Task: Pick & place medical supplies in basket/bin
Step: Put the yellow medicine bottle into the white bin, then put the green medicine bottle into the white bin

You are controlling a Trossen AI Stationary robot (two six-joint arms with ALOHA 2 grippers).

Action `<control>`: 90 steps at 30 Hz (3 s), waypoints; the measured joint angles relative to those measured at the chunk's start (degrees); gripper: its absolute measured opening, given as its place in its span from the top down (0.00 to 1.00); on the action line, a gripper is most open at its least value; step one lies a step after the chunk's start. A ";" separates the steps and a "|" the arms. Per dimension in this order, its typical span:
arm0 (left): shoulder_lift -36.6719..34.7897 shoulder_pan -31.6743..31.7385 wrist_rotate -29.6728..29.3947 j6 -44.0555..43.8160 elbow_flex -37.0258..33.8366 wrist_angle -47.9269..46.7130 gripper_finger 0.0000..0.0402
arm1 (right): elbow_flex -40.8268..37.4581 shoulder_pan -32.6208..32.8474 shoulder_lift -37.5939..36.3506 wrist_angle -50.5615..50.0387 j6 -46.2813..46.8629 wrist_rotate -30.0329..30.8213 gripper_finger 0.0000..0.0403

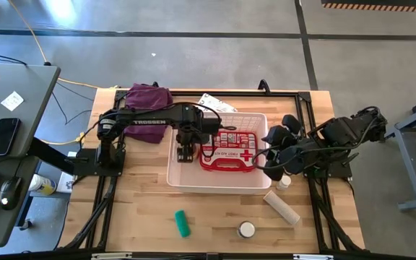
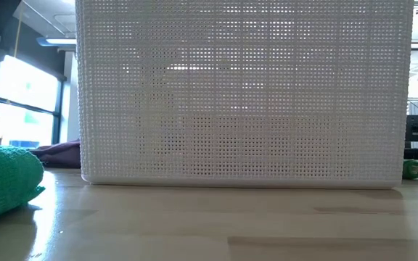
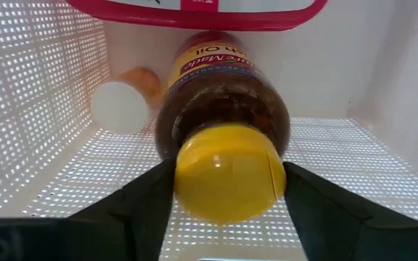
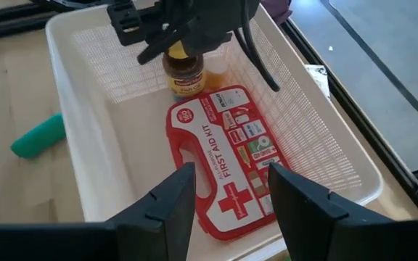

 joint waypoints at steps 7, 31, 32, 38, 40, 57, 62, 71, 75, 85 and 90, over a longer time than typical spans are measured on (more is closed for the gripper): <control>0.00 -0.01 -0.61 0.75 0.02 -0.06 0.09 | 0.01 -0.03 -0.02 -1.05 -0.63 1.03 0.59; 0.11 -0.04 -0.56 2.16 -0.02 6.47 0.26 | -0.01 -3.02 -0.11 -1.75 -2.06 6.82 0.59; 0.69 -0.04 -0.88 2.13 -0.02 7.54 0.27 | 0.01 -3.49 -0.11 -1.75 -2.06 6.24 0.59; 3.65 0.33 -1.61 1.22 -0.22 7.92 0.30 | 0.00 -4.67 -0.15 -0.03 -2.12 1.83 0.59; 4.63 0.33 -1.90 1.11 -0.24 7.04 0.30 | 0.00 -4.67 -0.14 0.55 -1.98 0.76 0.59; 5.22 0.31 -6.33 0.64 -0.06 5.95 0.39 | 0.01 -0.79 -0.15 0.85 4.30 -0.88 0.59; 5.29 0.33 -6.48 -2.67 2.98 4.54 0.39 | 0.01 0.07 -0.14 0.90 5.49 -1.01 0.59; 5.29 0.31 -6.55 -6.31 10.22 -0.04 0.39 | 0.01 3.09 -0.15 3.57 12.65 -4.52 0.59; 4.83 0.31 -5.25 -10.89 14.10 -0.05 0.39 | 0.01 5.03 -0.14 6.64 13.85 -3.73 0.59; 4.05 -3.50 -3.39 -16.08 26.95 1.24 0.39 | 0.01 11.61 -0.09 11.37 18.87 -2.89 0.59; 0.54 -5.56 -5.62 -20.35 25.51 5.51 0.39 | 0.00 14.43 0.40 11.47 21.38 -0.38 0.59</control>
